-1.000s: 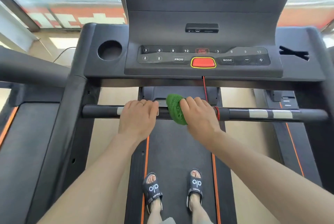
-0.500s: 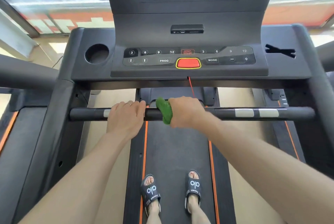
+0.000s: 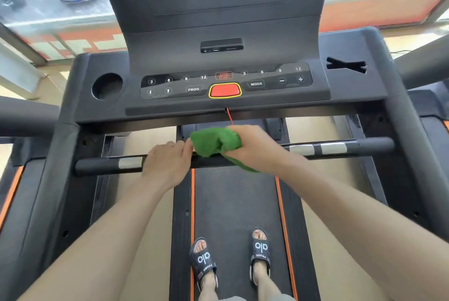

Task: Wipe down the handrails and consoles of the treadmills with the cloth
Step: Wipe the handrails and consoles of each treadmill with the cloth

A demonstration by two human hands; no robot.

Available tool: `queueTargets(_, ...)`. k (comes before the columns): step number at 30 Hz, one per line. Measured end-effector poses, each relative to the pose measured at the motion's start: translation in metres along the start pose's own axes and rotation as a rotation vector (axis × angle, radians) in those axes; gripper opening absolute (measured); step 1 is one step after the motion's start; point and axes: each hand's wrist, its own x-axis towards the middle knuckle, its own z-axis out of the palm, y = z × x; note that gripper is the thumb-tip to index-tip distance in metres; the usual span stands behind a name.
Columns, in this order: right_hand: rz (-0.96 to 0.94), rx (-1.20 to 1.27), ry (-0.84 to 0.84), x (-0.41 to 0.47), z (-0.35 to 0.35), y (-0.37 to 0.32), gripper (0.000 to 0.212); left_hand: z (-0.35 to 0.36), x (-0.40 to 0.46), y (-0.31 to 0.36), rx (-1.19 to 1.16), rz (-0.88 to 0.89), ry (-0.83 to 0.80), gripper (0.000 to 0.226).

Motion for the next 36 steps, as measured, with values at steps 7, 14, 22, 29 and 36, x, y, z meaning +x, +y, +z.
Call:
queueTargets(7,0.145,0.313,0.393,-0.066,-0.073,0.043,0.05,0.002,0.01,0.089,-0.301,0.286,0.182,0.046)
queueTargets(14,0.014,-0.832,0.009,-0.053,-0.012,0.077,0.099,0.017,0.013,0.102,-0.038,0.306,0.073,0.048)
queueTargets(22,-0.074,-0.874,-0.039,-0.015,-0.006,0.046,0.05,0.013,0.017,0.082,0.129,0.416,0.17,0.053)
queueTargets(29,0.31,-0.536,-0.45,0.011,-0.052,0.043,0.053,0.02,0.015,0.083,0.041,0.373,0.183,0.055)
queueTargets(36,-0.104,-1.06,0.392,-0.045,-0.001,0.097,0.039,0.01,0.016,0.116,0.113,0.303,0.128,0.058)
